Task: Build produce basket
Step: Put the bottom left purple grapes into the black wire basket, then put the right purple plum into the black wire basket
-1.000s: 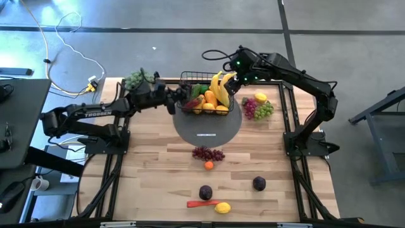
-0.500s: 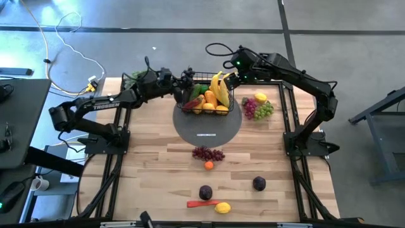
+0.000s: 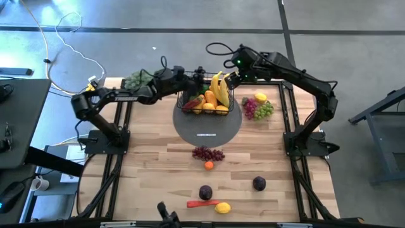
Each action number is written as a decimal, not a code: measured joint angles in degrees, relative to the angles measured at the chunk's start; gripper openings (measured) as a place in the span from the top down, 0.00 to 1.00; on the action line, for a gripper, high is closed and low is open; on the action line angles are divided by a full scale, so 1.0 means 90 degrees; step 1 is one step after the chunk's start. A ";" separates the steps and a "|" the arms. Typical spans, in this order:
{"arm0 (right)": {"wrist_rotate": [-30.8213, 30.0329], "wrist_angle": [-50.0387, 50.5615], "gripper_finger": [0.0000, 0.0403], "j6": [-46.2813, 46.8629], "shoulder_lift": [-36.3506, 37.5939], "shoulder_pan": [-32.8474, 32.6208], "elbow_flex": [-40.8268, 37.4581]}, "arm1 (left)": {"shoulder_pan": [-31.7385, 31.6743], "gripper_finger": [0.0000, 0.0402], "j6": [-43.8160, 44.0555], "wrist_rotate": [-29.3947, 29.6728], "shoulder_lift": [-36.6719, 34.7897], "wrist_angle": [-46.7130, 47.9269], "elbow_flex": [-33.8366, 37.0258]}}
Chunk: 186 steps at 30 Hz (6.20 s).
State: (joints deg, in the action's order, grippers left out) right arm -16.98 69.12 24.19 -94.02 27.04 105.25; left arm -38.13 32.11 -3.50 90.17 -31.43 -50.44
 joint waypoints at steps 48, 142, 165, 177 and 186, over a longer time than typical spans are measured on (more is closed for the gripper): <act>0.0197 0.0389 0.41 -0.0311 0.0000 0.0333 0.0000 | 0.0083 0.66 0.0620 0.0414 0.1389 -0.0149 -0.0245; 0.1407 0.1297 0.17 0.1168 0.0000 -0.3934 0.0000 | 0.1117 0.63 -0.1925 -0.0088 -0.2322 0.7304 -0.1947; 0.1476 0.1715 0.17 0.4803 -0.0003 -0.5806 -0.1128 | 0.2756 0.63 -0.1223 0.0575 -0.2319 0.7420 -0.1947; 0.1682 0.1223 0.17 0.6852 -0.0007 -0.6692 -0.2456 | 0.2803 0.63 -0.1084 0.0729 -0.2319 0.7418 -0.1947; 0.1700 0.0613 0.17 0.8239 -0.0005 -0.7246 -0.3370 | 0.2803 0.63 -0.1065 0.0800 -0.2317 0.7415 -0.1947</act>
State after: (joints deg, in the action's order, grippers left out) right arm -1.67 74.63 98.34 -94.06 -38.17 74.92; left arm -12.91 22.52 3.70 69.32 35.31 -67.96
